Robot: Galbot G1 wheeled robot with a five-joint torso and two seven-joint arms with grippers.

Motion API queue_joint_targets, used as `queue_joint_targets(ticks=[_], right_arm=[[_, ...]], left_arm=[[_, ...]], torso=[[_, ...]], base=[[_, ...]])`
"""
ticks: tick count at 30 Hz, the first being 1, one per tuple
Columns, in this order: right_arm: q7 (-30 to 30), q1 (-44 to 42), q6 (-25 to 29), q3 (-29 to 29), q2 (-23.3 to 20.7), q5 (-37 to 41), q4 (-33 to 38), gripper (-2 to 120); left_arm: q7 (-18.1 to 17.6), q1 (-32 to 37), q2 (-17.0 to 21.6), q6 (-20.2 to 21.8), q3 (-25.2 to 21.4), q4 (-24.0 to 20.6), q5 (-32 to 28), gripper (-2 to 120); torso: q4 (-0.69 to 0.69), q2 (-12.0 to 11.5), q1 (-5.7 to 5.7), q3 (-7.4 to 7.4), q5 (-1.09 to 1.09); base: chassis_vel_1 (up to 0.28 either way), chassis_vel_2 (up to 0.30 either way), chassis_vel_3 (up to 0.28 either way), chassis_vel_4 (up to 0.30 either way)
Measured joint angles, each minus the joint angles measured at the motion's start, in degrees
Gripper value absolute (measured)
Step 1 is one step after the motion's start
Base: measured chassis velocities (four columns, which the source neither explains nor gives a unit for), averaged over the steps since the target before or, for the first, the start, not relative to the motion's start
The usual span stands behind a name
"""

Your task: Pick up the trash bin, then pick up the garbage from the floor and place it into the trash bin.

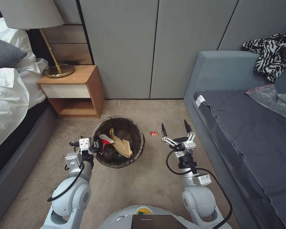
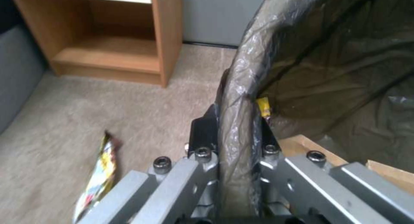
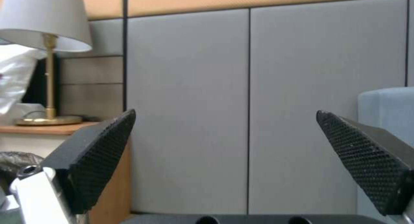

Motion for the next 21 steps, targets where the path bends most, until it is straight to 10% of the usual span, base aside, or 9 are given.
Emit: queue_joint_targets(ticks=[21], right_arm=[[-2.5, 2.0, 5.5, 0.1, 0.3, -2.4, -1.5, 99]], left_arm=[[0.0, -0.1, -0.1, 0.0, 0.1, 0.0, -0.1, 4]], torso=[[-0.01, 0.0, 0.0, -0.01, 0.01]], base=[[-0.172, 0.164, 0.173, -0.163]])
